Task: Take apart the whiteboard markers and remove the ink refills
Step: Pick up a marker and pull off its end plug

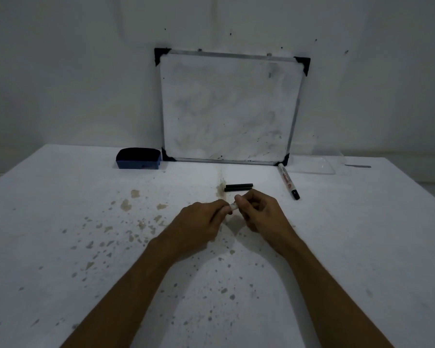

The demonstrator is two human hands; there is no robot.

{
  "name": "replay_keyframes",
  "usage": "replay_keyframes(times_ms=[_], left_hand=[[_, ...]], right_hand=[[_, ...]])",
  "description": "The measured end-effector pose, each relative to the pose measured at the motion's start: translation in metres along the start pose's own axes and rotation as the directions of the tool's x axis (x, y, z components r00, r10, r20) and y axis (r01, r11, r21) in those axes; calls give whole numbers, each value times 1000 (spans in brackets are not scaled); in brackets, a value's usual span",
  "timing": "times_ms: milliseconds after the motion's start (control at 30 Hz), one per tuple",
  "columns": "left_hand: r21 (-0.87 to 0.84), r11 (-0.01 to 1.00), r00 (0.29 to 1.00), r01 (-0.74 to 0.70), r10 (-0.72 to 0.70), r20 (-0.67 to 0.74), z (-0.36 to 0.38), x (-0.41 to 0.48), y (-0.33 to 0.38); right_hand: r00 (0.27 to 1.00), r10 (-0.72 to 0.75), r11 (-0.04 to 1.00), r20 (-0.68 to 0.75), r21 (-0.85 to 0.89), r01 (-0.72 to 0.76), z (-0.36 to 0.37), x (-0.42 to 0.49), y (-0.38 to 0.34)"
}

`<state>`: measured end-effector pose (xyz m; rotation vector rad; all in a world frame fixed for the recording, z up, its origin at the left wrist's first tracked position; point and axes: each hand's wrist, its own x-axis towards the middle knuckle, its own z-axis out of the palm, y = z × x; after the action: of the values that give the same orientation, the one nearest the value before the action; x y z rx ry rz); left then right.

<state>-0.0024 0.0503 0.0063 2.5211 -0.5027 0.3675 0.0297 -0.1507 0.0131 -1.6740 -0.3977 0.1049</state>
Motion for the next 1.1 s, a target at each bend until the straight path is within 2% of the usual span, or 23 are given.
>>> replay_keyframes(times_ms=[100,200,267,333,400,467,533,600,667,767,867,967,1100], left_hand=[[-204,969,984,140,-113,137,-10,9,-1],[-345,919,971,190,-125,203,-19,10,-2],[-417,875,957,246,-151,249,-24,6,-7],[-558,742,921,371,-215,326,-29,0,-18],[-703,572,906,423,-244,347,-31,-1,-24],[-765,511,918,393,-272,290,-28,-1,-24],[-786,501,929,361,-270,254,-24,-1,-20],[-799,500,940,334,-243,240,-21,-1,-19],[-794,512,943,328,-232,240,-21,-2,-17],[-767,544,937,341,-261,231,-20,0,-13],[-719,616,944,322,-268,193,-18,-1,-10],[-728,611,949,310,-243,200,-17,-2,-6],[-702,645,953,302,-224,204,-15,-1,-1]], right_hand=[[999,14,999,45,39,-16,-2,-1,-1],[998,-19,999,57,39,17,1,-2,-1],[999,-36,998,11,48,35,0,0,0],[992,-13,990,-125,137,30,-6,4,0],[973,28,972,-230,232,27,-21,8,3],[965,11,997,-263,75,9,-28,7,7],[969,-68,980,-237,-199,20,-21,5,12],[965,-181,896,-190,-436,82,-8,3,14],[965,-232,819,-121,-560,126,0,3,14],[978,-194,751,-74,-653,100,1,1,15],[974,-193,817,-117,-570,93,2,-2,10],[977,-175,937,-118,-325,128,-1,-5,-2],[986,-150,973,-67,-189,135,-2,-10,-6]])
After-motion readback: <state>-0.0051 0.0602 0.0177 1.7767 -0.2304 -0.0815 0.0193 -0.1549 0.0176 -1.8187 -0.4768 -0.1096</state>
